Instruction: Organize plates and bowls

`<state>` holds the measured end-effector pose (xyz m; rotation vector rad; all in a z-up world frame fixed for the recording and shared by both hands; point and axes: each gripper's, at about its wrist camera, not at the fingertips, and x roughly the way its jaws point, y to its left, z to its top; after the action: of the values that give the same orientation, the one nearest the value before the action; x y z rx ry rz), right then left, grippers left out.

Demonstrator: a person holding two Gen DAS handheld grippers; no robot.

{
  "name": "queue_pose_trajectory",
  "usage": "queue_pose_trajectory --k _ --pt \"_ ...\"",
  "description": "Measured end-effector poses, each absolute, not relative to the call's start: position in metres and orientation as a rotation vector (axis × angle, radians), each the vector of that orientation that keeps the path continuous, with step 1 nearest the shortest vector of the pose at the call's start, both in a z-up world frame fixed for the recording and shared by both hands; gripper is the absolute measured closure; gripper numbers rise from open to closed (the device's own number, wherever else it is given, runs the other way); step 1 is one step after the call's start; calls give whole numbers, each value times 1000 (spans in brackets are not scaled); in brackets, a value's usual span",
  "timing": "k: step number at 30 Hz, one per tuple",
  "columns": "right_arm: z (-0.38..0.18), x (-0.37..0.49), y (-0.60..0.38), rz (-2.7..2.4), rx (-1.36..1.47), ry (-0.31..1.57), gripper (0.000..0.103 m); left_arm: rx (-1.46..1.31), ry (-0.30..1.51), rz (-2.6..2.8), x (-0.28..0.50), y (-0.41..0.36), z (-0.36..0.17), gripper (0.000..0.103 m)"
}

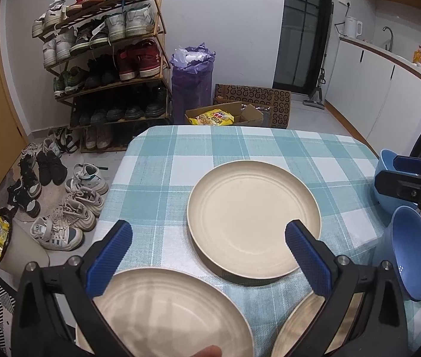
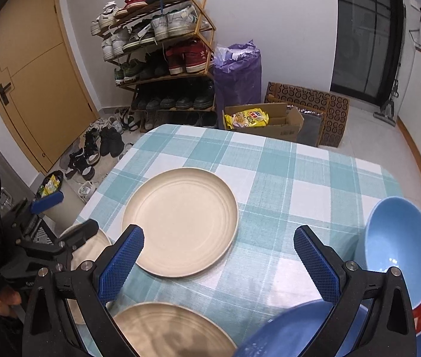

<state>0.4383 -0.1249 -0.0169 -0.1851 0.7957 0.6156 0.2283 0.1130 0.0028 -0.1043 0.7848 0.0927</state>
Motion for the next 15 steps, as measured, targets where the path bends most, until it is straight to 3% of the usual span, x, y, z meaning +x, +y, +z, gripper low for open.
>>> queue_pose_trajectory --k 15 --pt "-49 469 -93 576 -166 920 0 -157 860 82 254 124 -21 1"
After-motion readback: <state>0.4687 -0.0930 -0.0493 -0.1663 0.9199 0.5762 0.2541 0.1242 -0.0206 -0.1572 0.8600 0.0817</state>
